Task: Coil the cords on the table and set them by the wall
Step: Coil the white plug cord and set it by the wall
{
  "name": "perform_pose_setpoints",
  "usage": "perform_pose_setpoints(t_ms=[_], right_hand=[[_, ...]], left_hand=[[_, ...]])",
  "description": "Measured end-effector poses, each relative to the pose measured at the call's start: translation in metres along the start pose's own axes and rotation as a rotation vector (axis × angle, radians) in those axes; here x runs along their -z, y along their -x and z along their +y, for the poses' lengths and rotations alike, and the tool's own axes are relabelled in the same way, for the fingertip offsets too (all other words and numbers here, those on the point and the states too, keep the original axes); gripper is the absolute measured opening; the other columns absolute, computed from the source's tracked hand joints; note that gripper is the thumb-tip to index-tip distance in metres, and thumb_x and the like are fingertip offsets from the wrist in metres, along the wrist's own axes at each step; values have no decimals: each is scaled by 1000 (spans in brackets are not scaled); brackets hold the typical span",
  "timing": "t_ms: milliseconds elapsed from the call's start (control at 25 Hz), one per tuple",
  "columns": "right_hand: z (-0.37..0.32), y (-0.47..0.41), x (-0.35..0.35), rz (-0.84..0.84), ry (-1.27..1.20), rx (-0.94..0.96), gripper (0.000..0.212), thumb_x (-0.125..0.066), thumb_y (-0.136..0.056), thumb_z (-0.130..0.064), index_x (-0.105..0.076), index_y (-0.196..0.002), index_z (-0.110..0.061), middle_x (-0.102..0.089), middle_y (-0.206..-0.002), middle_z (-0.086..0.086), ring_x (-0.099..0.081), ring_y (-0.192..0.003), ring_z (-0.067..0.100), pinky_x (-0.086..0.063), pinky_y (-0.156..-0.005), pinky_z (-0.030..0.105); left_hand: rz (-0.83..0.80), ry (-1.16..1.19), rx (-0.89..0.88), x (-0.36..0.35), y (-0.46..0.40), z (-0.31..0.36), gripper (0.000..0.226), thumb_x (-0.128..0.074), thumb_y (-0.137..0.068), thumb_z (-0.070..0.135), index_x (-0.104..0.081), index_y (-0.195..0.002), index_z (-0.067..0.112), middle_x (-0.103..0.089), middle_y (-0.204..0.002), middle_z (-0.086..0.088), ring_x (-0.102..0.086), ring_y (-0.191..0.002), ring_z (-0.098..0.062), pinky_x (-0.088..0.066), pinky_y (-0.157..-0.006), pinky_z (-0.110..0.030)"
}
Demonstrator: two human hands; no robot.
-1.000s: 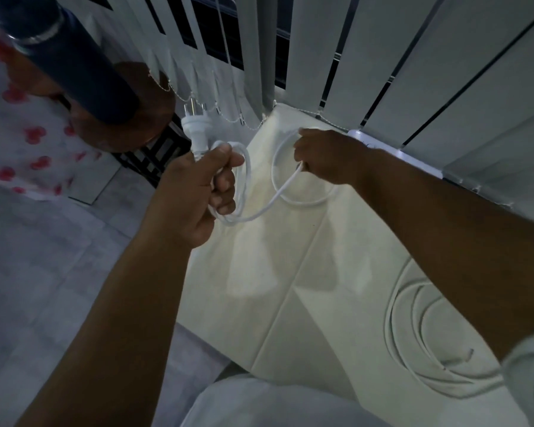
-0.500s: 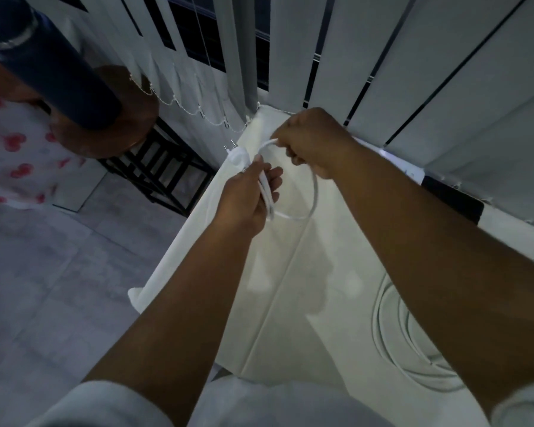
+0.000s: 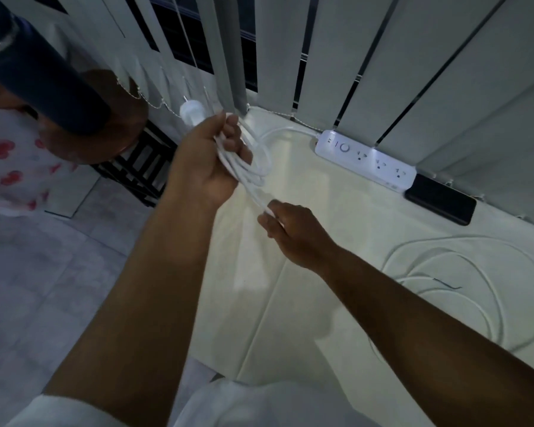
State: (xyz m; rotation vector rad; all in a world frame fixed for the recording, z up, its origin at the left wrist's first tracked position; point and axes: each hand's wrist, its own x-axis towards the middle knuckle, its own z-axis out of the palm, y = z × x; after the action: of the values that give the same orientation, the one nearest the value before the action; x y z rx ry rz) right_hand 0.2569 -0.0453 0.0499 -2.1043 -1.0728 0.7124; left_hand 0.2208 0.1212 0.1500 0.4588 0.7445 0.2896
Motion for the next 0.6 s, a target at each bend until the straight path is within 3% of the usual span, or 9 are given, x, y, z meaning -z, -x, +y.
perform_pose_setpoints(t_ms=[160,240,400,480,600], right_hand=[[38,-32,17,-366,409,209,17,-52,-95,-8,-67,-102,-4,-66,-113,15,-51,-126,34,-38,-108,46],[42,-60,29,-427,508,284,23,-49,-94,-2,-67,-109,-1,-65,-122,17,-49,-131,34,-33,-113,45],[22,-115,47,-333,569,250,25,-56,-97,-23,-66,-118,-14,-68,-119,13,-57,-114,33,-46,-93,45],[10,-135,53,-342,542,208,22,-62,-93,-34,-67,-106,-17,-69,-100,10,-58,-100,31,-46,-85,42],[-4,-155,55,-271,539,206,23,-66,-87,-45,-62,-85,-23,-54,-74,-7,-53,-82,22,-38,-69,33]], left_hand=[[-161,-263,95,24,23,29,15,-47,-91,24,-55,-90,11,-47,-54,11,-41,-38,-1,-34,-43,-13],[-187,-336,114,34,33,33,18,-48,-86,26,-54,-93,11,-47,-53,11,-40,-37,-1,-31,-39,-13],[-123,-451,132,52,41,28,20,-46,-90,26,-56,-91,9,-47,-51,9,-38,-35,-1,-32,-36,-15],[-60,-477,147,60,40,19,20,-44,-94,25,-57,-91,9,-48,-51,7,-39,-35,-3,-33,-36,-16],[38,-492,146,65,33,4,17,-46,-97,21,-56,-92,10,-54,-57,4,-44,-39,-6,-38,-40,-18]])
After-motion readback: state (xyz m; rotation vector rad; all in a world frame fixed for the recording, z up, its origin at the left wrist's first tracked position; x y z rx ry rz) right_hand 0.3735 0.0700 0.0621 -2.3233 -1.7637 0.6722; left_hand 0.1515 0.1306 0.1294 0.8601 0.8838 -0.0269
